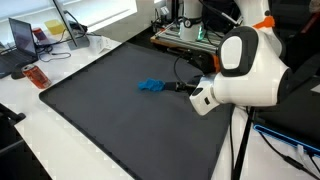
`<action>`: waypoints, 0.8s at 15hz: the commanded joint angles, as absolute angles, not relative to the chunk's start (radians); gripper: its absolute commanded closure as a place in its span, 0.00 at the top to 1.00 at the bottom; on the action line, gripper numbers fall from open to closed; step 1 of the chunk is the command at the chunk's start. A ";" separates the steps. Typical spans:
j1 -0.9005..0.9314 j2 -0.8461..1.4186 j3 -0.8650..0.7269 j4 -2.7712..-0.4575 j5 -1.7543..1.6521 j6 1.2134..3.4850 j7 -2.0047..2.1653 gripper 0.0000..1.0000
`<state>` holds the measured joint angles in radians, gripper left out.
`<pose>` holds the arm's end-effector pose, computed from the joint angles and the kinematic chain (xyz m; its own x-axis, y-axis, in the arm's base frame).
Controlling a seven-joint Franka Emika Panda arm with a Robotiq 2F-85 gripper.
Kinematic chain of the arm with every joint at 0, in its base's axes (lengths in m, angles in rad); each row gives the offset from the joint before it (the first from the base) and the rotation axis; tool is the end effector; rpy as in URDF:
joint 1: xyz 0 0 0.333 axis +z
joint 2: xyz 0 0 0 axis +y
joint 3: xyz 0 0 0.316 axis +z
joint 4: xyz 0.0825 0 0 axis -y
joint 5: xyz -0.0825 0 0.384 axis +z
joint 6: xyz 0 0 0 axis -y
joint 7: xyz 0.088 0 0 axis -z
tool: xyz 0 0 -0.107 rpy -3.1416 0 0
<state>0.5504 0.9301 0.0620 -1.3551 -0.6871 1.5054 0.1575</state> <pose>0.5763 0.3092 0.1451 0.7203 0.3213 -0.6148 0.6822 -0.4888 0.5438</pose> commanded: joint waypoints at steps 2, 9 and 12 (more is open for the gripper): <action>0.521 0.836 0.078 -1.521 -0.733 1.615 0.226 1.00; 0.511 0.721 0.095 -1.691 -0.809 1.639 0.243 1.00; 0.502 0.657 0.122 -1.784 -0.857 1.661 0.245 1.00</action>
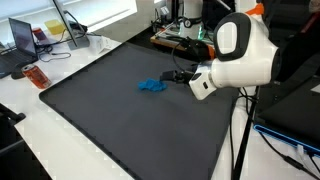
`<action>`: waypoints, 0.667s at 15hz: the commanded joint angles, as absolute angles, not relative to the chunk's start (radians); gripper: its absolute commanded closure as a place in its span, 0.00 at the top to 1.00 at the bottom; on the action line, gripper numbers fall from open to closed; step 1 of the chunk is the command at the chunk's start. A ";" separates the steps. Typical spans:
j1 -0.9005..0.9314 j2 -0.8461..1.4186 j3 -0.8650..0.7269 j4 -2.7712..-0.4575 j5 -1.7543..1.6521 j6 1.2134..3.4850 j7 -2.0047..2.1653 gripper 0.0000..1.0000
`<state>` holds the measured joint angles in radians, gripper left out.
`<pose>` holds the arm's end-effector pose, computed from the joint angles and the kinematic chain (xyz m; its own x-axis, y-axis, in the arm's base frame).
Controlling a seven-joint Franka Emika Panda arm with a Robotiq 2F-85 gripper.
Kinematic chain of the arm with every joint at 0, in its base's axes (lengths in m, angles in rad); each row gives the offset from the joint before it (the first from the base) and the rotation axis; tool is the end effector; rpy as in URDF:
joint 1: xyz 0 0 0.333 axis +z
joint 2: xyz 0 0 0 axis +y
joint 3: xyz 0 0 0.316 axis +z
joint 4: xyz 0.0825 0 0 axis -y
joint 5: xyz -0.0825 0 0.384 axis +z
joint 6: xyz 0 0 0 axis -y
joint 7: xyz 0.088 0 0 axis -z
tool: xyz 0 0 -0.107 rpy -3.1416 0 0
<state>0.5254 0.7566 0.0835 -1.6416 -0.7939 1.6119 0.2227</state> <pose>0.5410 0.2826 0.1594 0.7151 0.3641 -0.5967 0.6984 -0.4067 0.5889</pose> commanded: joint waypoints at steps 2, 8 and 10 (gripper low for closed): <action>0.494 0.621 0.141 -1.839 -0.891 1.681 0.245 1.00; 0.431 0.507 0.182 -2.012 -0.962 1.869 0.295 1.00; 0.411 0.468 0.185 -2.065 -0.984 1.939 0.320 1.00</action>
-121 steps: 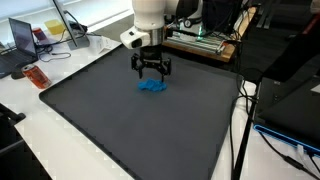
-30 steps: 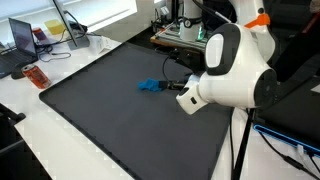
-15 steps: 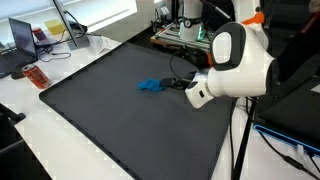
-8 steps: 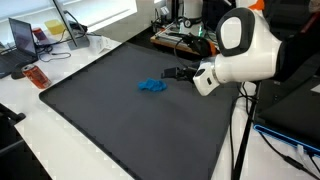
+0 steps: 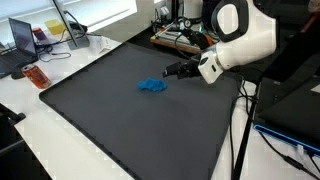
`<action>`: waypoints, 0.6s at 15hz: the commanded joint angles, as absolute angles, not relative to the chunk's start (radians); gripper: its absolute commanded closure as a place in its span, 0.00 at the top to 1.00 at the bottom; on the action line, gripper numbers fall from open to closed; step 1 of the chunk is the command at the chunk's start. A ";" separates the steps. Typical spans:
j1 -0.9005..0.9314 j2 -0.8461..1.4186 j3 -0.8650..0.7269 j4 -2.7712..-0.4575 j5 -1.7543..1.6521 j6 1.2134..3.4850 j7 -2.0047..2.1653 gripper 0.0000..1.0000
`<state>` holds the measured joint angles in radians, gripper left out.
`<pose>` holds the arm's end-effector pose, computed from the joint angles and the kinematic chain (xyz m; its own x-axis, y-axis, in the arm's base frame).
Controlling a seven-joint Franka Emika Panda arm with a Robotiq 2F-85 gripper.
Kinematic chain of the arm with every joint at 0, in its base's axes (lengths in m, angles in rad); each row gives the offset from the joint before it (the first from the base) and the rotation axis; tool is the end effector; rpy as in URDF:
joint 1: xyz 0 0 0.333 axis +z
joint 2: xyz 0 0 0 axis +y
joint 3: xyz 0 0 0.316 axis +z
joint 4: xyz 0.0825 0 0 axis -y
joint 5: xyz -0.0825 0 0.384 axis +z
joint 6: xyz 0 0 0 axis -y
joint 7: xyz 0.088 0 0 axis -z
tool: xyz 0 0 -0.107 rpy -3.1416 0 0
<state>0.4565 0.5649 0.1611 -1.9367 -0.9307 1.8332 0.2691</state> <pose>0.4964 0.2726 0.1762 0.6564 0.5468 -0.5197 0.7389 -0.3271 0.5890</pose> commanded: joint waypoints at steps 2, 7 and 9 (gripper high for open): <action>0.395 0.431 0.184 -2.113 -1.004 1.996 0.343 1.00; 0.363 0.314 0.185 -2.251 -1.078 2.131 0.416 1.00; 0.344 0.262 0.187 -2.310 -1.106 2.198 0.436 1.00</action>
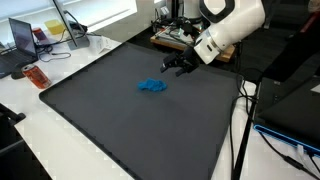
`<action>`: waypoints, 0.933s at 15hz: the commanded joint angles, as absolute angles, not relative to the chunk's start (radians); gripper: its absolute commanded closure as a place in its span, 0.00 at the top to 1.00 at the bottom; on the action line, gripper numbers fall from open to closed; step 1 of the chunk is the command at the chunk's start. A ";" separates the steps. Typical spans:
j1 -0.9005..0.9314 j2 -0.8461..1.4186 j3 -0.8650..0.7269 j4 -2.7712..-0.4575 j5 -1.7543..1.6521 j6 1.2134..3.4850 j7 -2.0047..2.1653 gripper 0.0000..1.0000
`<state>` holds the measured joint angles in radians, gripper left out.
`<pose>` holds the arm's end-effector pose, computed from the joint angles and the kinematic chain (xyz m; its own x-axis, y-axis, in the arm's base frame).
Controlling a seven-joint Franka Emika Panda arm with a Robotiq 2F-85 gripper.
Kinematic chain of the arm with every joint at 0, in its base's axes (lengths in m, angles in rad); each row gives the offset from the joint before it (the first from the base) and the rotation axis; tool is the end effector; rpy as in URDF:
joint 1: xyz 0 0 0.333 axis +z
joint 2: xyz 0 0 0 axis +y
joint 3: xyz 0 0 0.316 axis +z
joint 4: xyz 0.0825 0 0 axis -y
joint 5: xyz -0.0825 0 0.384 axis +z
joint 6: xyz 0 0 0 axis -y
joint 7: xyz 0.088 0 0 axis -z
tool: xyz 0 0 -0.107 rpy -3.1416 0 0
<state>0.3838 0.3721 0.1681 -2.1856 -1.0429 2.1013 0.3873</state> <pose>0.4668 0.2414 0.2010 0.6600 0.6708 -0.3383 0.6917 -0.3669 0.6220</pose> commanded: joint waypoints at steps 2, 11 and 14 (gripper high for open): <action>0.320 0.206 0.187 -2.369 -1.119 2.276 0.451 1.00; 0.206 0.013 0.127 -2.560 -1.303 2.687 0.492 1.00; 0.203 0.045 0.125 -2.530 -1.286 2.692 0.488 1.00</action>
<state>0.2023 0.0448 0.1250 -2.5300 -1.2866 2.6924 0.4885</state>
